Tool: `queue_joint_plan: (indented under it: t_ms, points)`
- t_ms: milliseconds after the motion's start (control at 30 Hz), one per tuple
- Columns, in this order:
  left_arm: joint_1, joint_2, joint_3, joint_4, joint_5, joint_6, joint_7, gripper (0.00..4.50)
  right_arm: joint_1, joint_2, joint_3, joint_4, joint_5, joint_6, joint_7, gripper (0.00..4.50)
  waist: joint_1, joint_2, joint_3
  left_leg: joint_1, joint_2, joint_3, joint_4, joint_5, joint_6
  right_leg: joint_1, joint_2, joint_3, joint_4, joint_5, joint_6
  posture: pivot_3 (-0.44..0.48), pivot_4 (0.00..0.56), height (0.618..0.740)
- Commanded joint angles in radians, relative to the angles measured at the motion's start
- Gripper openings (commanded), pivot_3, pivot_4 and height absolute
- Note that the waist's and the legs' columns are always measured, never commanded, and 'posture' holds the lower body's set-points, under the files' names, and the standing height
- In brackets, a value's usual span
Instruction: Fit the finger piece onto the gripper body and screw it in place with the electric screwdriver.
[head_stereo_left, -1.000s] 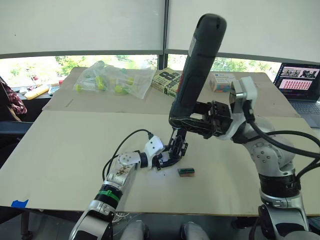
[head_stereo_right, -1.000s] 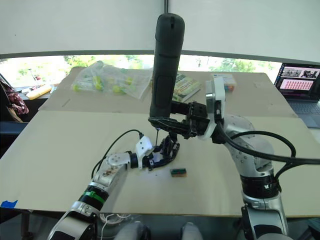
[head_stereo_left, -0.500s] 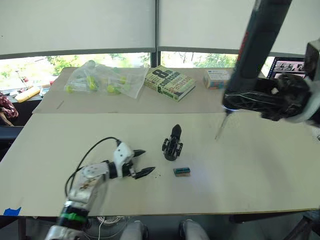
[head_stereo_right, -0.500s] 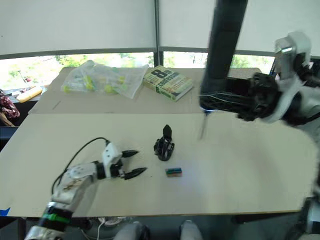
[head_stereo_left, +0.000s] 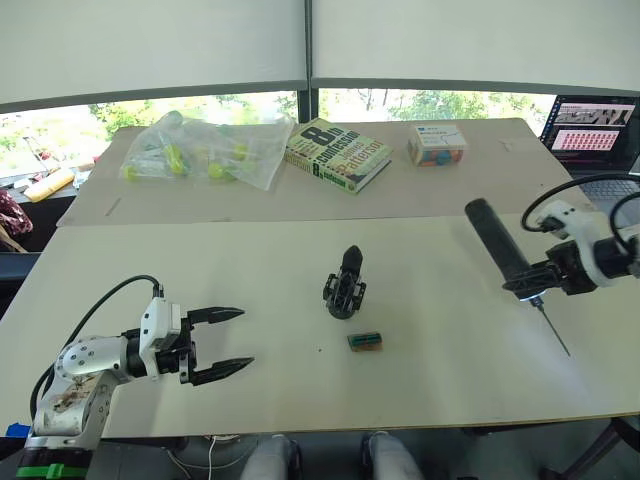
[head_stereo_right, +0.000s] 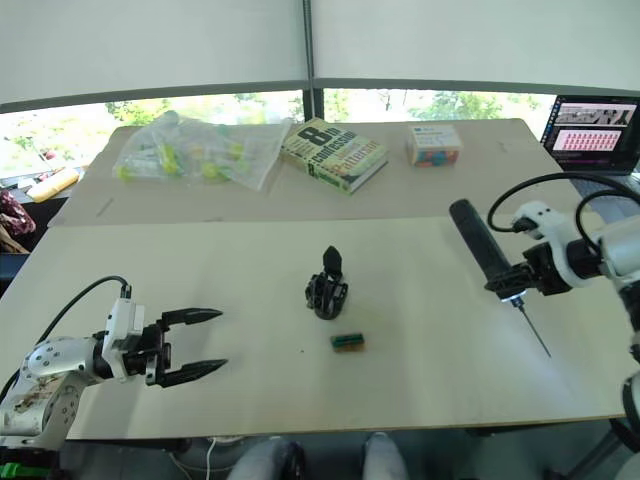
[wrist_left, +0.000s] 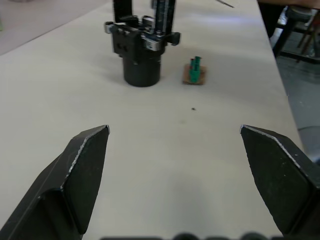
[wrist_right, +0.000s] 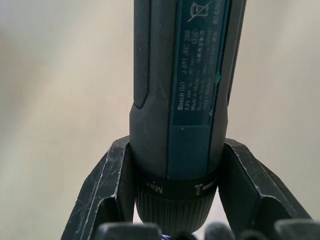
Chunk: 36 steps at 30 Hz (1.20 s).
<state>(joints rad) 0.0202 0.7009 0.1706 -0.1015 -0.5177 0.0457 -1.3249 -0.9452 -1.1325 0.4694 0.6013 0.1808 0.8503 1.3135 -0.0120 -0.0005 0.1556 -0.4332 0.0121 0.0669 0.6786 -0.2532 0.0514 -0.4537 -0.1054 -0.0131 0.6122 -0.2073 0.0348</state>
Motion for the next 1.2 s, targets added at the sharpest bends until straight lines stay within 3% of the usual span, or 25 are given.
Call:
queue_joint_plan:
  t_ms: [33,367,433,567,600,833,933,1000,1100,1200]
  points:
    - [0.016,-0.003,0.010,-0.048,-0.027,0.007,0.016,4.43,-0.030,-0.001,0.015,0.060,-0.114,-0.081,0.019,1.92,0.009,0.000,0.000,0.000,0.000,0.000,0.000,0.000,0.000,0.000,0.000,-0.001,0.000,0.000,0.000,0.000,0.150,0.740]
    - [-0.028,0.007,0.025,-0.037,-0.043,0.054,0.065,4.43,-0.028,0.065,-0.003,0.188,-0.242,-0.109,0.046,1.92,0.015,0.000,0.000,0.000,-0.001,0.001,0.008,0.000,0.000,0.003,0.002,0.000,0.002,0.003,0.003,0.000,0.150,0.740]
    - [-0.044,0.010,0.025,-0.023,-0.041,0.060,0.063,4.50,-0.021,0.063,-0.012,0.194,-0.251,-0.109,0.054,2.98,0.015,0.000,0.000,0.000,0.000,0.001,0.010,0.001,0.000,0.003,0.003,0.000,0.003,0.003,0.003,0.000,0.150,0.740]
    - [-0.059,0.028,0.034,0.010,-0.047,0.085,0.047,4.50,-0.012,0.035,-0.063,0.193,-0.250,-0.118,0.048,4.31,0.011,0.000,0.000,0.005,0.002,0.000,0.012,0.000,0.000,0.010,0.007,0.001,0.002,0.003,0.003,0.000,0.150,0.740]
    - [-0.061,0.033,0.038,0.023,-0.049,0.089,0.042,4.50,-0.010,0.024,-0.078,0.190,-0.247,-0.124,0.051,4.47,0.010,0.000,0.000,0.006,0.002,0.000,0.012,0.000,0.000,0.012,0.007,0.001,0.002,0.003,0.003,0.000,0.150,0.740]
    - [-0.109,0.110,0.055,0.158,0.000,0.097,0.043,4.50,0.075,-0.101,-0.273,0.071,-0.150,-0.216,0.094,4.47,0.013,0.000,0.000,0.009,0.003,0.000,0.011,0.000,0.000,0.014,0.007,0.001,0.002,0.003,0.002,0.000,0.150,0.740]
    - [-0.125,0.146,0.061,0.189,0.046,0.074,0.063,4.50,0.268,-0.111,-0.496,-0.095,0.014,-0.502,0.188,4.47,0.012,-0.001,0.000,0.010,0.003,0.000,0.011,0.000,0.000,0.015,0.007,0.001,0.002,0.003,0.003,0.000,0.150,0.740]
    - [-0.128,0.157,0.065,0.206,0.084,0.026,0.074,4.50,0.398,-0.058,-0.663,-0.210,0.142,-0.606,0.235,4.47,0.009,-0.001,0.000,0.012,0.004,0.000,0.011,0.000,0.000,0.017,0.009,0.002,0.002,0.003,0.003,0.000,0.150,0.740]
    - [-0.128,0.160,0.071,0.252,0.140,-0.076,0.084,4.50,0.529,0.082,-0.843,-0.381,0.276,-0.700,0.184,4.47,0.006,-0.002,0.000,0.014,0.005,0.000,0.011,0.000,0.000,0.019,0.009,0.002,0.002,0.004,0.003,0.000,0.150,0.740]
    - [-0.122,0.160,0.070,0.312,0.182,-0.156,0.089,4.50,0.670,0.169,-0.870,-0.553,0.326,-0.754,0.190,4.47,0.009,-0.002,0.000,0.016,0.005,0.000,0.011,0.000,0.000,0.020,0.009,0.003,0.004,0.004,0.003,0.000,0.150,0.740]
